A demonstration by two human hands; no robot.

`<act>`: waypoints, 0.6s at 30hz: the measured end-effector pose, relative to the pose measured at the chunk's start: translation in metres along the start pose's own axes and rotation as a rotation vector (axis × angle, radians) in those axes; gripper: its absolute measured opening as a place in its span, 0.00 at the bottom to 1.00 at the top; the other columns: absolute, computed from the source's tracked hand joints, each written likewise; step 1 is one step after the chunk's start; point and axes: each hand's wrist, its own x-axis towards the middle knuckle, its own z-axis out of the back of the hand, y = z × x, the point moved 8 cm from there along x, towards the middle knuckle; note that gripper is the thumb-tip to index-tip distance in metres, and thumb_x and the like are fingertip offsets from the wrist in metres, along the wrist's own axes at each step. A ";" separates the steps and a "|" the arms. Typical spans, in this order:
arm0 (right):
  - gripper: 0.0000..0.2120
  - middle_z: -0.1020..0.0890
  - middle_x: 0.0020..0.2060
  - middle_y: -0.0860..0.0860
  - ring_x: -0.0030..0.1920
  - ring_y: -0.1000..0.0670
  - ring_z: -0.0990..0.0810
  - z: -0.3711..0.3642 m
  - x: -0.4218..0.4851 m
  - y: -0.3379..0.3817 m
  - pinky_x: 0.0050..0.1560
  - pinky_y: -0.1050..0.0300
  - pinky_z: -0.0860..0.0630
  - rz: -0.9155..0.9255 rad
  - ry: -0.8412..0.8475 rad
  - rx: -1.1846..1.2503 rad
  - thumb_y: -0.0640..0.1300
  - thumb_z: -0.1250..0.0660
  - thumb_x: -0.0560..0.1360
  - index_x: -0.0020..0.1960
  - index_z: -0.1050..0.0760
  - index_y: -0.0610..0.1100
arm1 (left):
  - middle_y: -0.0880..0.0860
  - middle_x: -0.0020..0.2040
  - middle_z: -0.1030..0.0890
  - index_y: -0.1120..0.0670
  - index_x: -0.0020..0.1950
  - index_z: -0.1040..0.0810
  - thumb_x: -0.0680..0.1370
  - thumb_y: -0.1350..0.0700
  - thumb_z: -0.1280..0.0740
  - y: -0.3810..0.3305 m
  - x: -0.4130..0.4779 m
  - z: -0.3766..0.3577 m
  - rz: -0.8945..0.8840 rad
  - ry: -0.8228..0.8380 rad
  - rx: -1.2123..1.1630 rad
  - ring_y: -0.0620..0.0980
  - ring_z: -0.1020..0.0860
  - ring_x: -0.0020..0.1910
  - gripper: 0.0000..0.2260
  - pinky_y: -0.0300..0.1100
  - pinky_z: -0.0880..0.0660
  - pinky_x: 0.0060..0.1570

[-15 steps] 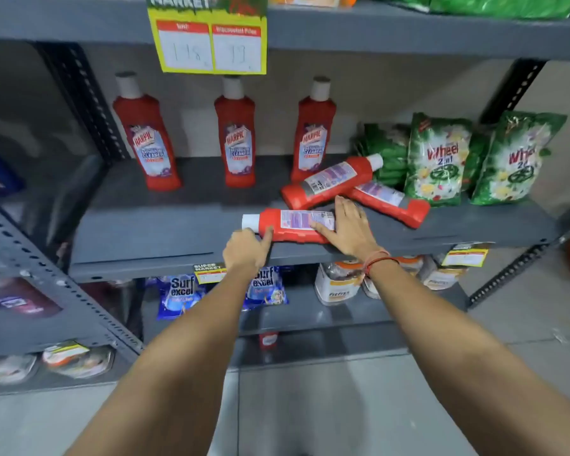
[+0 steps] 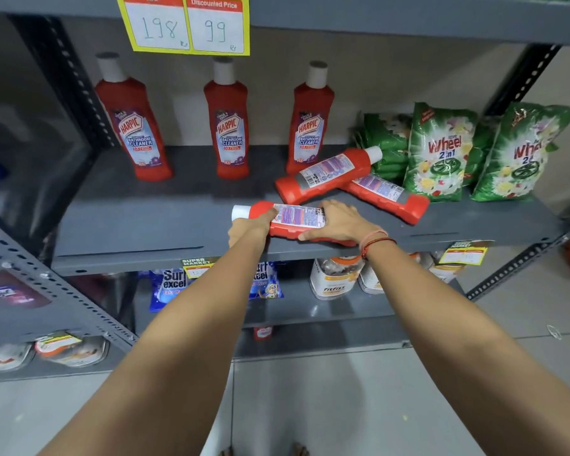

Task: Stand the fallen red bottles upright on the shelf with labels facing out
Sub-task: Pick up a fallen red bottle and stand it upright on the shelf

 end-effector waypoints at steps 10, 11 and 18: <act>0.40 0.23 0.54 0.44 0.55 0.42 0.24 0.005 -0.003 0.053 0.49 0.51 0.29 0.017 -0.202 0.103 0.69 0.27 0.56 0.56 0.29 0.43 | 0.59 0.55 0.19 0.62 0.58 0.25 0.61 0.47 0.22 -0.018 0.025 0.029 -0.046 0.034 -0.286 0.56 0.20 0.49 0.32 0.45 0.22 0.51; 0.40 0.22 0.53 0.44 0.54 0.42 0.23 0.006 -0.003 0.063 0.47 0.52 0.30 0.013 -0.230 0.140 0.69 0.27 0.56 0.55 0.30 0.42 | 0.60 0.55 0.19 0.62 0.57 0.24 0.61 0.49 0.21 -0.025 0.027 0.036 -0.074 0.042 -0.354 0.57 0.19 0.51 0.30 0.47 0.21 0.53; 0.37 0.19 0.51 0.43 0.51 0.41 0.20 0.010 0.005 0.129 0.46 0.51 0.27 0.034 -0.357 0.397 0.66 0.25 0.58 0.53 0.33 0.41 | 0.58 0.52 0.17 0.58 0.56 0.21 0.58 0.52 0.19 -0.079 0.025 0.108 -0.352 -0.096 -0.360 0.54 0.18 0.50 0.29 0.48 0.20 0.53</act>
